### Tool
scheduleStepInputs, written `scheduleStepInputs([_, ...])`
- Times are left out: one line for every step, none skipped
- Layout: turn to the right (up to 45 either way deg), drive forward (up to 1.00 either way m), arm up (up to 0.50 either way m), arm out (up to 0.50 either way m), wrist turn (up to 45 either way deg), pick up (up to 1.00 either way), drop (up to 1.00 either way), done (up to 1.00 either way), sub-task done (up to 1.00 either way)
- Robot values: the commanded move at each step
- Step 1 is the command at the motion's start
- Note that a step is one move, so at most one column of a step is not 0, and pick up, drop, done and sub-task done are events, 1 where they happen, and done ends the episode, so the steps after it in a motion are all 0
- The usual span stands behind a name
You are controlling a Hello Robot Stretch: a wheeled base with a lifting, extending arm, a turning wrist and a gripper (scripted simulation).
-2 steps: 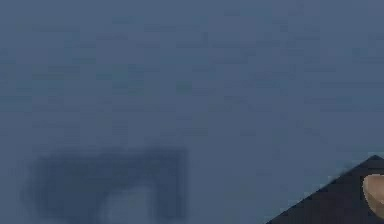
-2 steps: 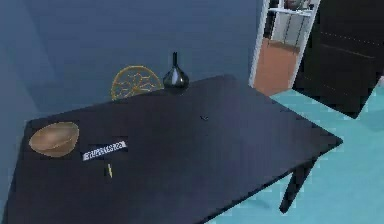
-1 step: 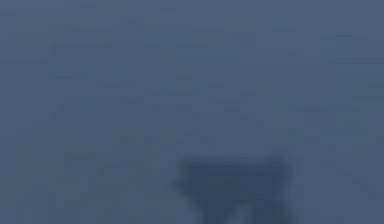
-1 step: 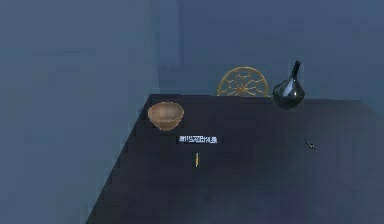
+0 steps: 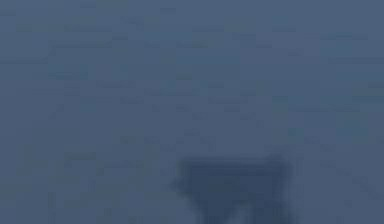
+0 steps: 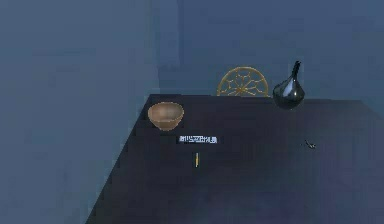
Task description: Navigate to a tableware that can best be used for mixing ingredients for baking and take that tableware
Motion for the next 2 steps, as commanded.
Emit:
scheduleStepInputs([0.0, 0.00, 0.38, 0.00, 0.0, 0.00, 0.00, 0.00, 0.00])
scheduleStepInputs([0.0, 0.00, 0.00, 0.50, 0.0, 0.00, 0.00, 0.00, 0.00])
